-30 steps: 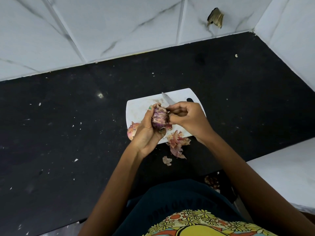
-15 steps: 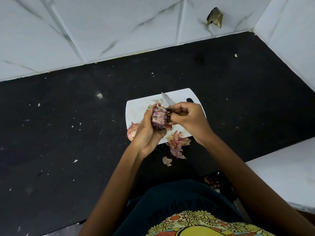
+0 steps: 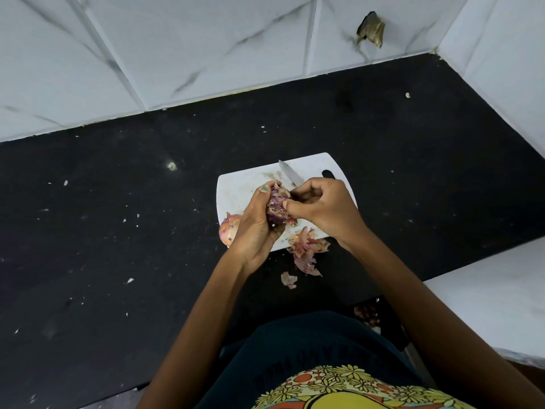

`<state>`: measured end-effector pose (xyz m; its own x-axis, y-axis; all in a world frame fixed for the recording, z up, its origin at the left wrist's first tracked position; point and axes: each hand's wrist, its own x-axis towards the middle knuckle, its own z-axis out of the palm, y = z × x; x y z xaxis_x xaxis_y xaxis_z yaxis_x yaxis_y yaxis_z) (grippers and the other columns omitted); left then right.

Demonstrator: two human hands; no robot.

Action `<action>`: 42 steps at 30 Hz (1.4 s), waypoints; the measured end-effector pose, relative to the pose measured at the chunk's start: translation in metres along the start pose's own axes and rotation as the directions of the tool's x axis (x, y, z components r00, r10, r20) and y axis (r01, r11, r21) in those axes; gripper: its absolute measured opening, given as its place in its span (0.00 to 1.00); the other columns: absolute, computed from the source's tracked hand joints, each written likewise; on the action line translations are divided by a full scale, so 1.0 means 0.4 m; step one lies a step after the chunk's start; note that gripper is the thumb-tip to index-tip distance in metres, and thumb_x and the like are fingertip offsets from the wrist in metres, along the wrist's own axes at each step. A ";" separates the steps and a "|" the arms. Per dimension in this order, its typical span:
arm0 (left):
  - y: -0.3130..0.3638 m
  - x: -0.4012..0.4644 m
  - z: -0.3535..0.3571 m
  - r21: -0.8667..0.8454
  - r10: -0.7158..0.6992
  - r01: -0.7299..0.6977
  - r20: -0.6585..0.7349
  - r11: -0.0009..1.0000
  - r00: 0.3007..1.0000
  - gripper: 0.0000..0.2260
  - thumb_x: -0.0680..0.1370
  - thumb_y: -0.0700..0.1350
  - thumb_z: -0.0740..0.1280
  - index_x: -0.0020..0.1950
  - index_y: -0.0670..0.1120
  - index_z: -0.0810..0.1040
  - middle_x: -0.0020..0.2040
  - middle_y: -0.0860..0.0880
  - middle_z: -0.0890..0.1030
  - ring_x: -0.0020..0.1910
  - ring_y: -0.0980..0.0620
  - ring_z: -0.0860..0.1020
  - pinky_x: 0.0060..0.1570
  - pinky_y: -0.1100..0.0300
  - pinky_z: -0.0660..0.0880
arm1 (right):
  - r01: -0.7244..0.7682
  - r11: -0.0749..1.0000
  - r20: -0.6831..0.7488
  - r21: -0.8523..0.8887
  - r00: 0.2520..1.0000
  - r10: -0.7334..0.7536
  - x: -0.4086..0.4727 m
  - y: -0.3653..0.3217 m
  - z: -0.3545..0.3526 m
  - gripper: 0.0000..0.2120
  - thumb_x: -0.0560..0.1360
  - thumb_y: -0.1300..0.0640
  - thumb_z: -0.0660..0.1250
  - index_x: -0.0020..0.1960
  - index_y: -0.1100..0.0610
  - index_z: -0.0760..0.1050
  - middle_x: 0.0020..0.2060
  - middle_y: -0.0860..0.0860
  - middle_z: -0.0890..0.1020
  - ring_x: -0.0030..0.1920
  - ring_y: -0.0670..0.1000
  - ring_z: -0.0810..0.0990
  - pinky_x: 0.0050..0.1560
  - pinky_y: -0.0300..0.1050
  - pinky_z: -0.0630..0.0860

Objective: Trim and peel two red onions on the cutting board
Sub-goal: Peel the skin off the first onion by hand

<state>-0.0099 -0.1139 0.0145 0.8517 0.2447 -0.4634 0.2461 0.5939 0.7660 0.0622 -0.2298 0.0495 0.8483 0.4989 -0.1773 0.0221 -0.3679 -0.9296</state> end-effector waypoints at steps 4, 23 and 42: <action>0.001 -0.003 0.002 -0.037 -0.001 0.001 0.012 0.999 1.000 0.13 0.82 0.53 0.56 0.55 0.47 0.76 0.45 0.48 0.83 0.40 0.55 0.81 0.35 0.64 0.76 | -0.039 0.992 -0.008 0.124 0.999 0.041 0.004 0.005 -0.009 0.06 0.70 0.70 0.69 0.44 0.62 0.81 0.36 0.54 0.83 0.34 0.50 0.84 0.40 0.40 0.82; 0.003 0.000 0.001 -0.092 -0.039 0.034 -0.047 0.995 0.998 0.20 0.81 0.58 0.54 0.55 0.44 0.77 0.47 0.45 0.81 0.40 0.54 0.77 0.32 0.65 0.74 | -0.070 0.979 0.002 0.189 0.997 0.071 0.005 0.000 0.000 0.03 0.72 0.65 0.70 0.46 0.62 0.81 0.38 0.56 0.84 0.37 0.51 0.84 0.42 0.44 0.83; 0.003 0.002 0.004 -0.207 -0.042 0.043 0.009 0.977 0.999 0.22 0.82 0.58 0.49 0.48 0.45 0.77 0.35 0.49 0.81 0.30 0.58 0.76 0.33 0.65 0.68 | -0.009 0.990 0.039 0.143 0.999 0.004 -0.006 -0.010 0.005 0.06 0.70 0.61 0.74 0.46 0.56 0.80 0.40 0.52 0.84 0.40 0.47 0.83 0.43 0.42 0.82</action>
<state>-0.0083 -0.1141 0.0160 0.8446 0.2131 -0.4912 0.1809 0.7499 0.6364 0.0589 -0.2282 0.0530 0.8271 0.5278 -0.1932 -0.0615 -0.2566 -0.9645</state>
